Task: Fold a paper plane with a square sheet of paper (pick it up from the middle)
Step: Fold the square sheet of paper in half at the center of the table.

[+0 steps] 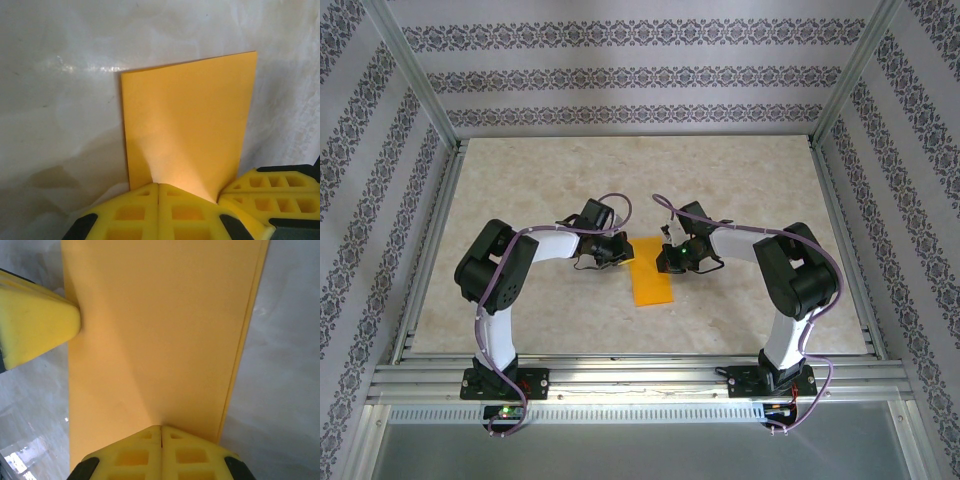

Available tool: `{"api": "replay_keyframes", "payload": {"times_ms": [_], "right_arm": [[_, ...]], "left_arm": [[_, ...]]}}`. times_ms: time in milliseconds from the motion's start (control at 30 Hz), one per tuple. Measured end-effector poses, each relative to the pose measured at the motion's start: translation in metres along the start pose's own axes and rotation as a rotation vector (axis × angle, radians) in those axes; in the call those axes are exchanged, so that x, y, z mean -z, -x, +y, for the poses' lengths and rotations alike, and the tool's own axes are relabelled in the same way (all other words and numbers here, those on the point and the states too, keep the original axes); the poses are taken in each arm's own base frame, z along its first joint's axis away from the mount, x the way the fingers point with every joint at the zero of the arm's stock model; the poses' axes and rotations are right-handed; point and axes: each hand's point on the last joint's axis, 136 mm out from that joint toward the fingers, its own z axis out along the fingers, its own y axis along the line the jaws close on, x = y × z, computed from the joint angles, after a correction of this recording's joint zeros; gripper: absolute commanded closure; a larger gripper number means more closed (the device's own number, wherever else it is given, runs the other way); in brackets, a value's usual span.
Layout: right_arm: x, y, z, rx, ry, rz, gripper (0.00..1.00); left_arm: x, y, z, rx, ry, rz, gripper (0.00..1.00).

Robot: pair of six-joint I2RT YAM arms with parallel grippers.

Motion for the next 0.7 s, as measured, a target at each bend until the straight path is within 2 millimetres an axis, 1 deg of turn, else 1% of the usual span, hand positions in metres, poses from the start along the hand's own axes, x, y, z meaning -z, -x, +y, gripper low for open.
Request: {"api": "replay_keyframes", "payload": {"times_ms": [167, 300, 367, 433, 567, 700], "right_arm": [[0.0, 0.0, 0.0, 0.0, 0.0, -0.001, 1.0], [0.0, 0.0, 0.0, 0.001, 0.001, -0.002, 1.0], [0.0, 0.0, 0.0, 0.001, 0.001, -0.002, 1.0], [0.0, 0.0, 0.0, 0.001, 0.0, -0.002, 1.0], [0.0, 0.0, 0.0, 0.001, 0.0, -0.002, 1.0], [0.0, 0.0, 0.0, 0.001, 0.0, -0.002, 1.0]], "left_arm": [[0.005, -0.001, -0.003, -0.008, -0.002, -0.005, 0.94], [0.015, -0.004, -0.016, -0.026, -0.039, -0.019, 0.91], [0.018, -0.01, -0.024, -0.04, -0.073, -0.01, 0.91], [0.016, -0.016, -0.028, -0.044, -0.097, 0.005, 0.91], [0.009, -0.028, -0.021, -0.023, -0.107, 0.04, 0.91], [0.005, -0.031, -0.015, -0.014, -0.094, 0.051, 0.9]]}}
